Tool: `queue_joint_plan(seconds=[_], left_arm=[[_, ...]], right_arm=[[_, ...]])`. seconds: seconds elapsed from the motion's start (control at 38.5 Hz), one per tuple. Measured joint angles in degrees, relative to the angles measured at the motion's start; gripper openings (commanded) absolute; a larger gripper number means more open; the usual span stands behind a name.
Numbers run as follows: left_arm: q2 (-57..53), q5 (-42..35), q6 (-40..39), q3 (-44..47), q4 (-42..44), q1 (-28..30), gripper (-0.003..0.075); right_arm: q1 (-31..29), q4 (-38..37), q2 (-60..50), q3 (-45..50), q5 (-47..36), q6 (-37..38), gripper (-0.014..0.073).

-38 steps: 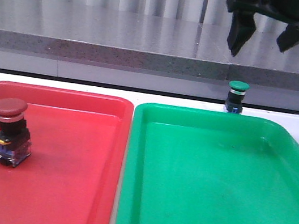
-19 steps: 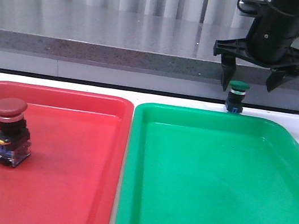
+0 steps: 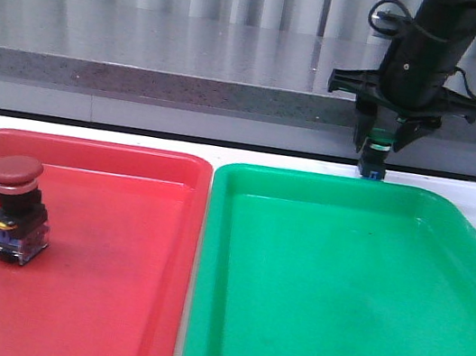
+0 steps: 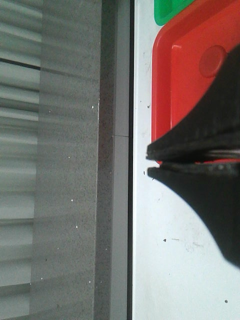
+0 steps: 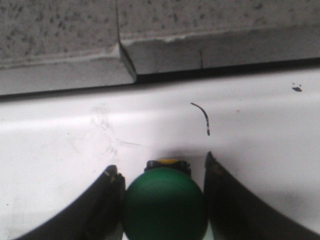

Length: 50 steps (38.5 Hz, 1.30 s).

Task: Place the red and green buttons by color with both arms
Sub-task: 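Lift the green button and lower it into the green tray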

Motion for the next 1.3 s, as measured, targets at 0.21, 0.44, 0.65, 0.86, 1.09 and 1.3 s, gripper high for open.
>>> queue_joint_plan(seconds=[0.21, 0.44, 0.65, 0.86, 1.09, 1.3], left_arm=[[0.0, 0.0, 0.0, 0.0, 0.0, 0.0, -0.0020], [0.0, 0.0, 0.0, 0.0, 0.0, 0.0, -0.0020], [0.0, 0.0, 0.0, 0.0, 0.0, 0.0, -0.0020], [0.0, 0.0, 0.0, 0.0, 0.0, 0.0, -0.0020], [0.0, 0.0, 0.0, 0.0, 0.0, 0.0, -0.0020], [0.0, 0.0, 0.0, 0.0, 0.0, 0.0, -0.0020]], right_arm=[[0.0, 0.1, 0.1, -1.5, 1.8, 0.0, 0.0266], [0.0, 0.2, -2.6, -1.8, 3.6, -0.9, 0.0266], [3.5, 0.1, -10.6, 1.0, 6.5, -5.3, 0.0266], [8.8, 0.6, -20.4, 13.7, 2.4, -6.1, 0.0266], [12.3, 0.6, -34.3, 33.2, -4.3, -4.9, 0.0266], [14.7, 2.5, -41.6, 48.2, -10.7, -4.4, 0.0266]])
